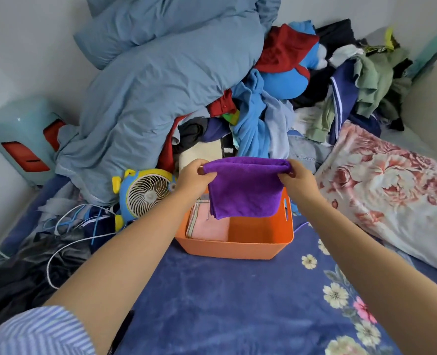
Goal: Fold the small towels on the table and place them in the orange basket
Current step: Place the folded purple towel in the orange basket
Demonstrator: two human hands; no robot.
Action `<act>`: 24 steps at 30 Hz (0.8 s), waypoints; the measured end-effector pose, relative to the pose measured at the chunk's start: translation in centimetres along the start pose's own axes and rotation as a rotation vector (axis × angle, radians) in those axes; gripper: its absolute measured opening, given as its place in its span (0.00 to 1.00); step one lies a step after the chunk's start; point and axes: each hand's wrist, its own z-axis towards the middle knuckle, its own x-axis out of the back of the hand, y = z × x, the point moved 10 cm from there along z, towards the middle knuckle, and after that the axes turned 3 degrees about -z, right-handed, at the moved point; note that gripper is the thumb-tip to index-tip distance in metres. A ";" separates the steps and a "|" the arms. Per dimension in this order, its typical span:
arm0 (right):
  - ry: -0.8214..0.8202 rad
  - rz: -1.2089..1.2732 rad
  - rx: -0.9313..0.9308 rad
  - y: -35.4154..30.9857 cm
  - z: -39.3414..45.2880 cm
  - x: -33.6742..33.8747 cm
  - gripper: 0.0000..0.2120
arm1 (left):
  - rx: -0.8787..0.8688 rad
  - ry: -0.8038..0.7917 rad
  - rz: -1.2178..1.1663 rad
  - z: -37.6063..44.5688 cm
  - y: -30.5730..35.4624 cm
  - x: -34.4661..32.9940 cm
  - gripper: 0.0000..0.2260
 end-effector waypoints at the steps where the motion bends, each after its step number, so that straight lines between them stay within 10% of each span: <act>1: 0.017 -0.011 -0.006 0.3 0.4 -0.2 0.14 | -0.001 -0.007 -0.003 0.7 -0.3 -0.3 0.13; 24: -0.266 -0.461 -0.628 29.7 14.7 -16.7 0.18 | 0.422 -0.314 0.496 15.9 -26.9 -22.8 0.15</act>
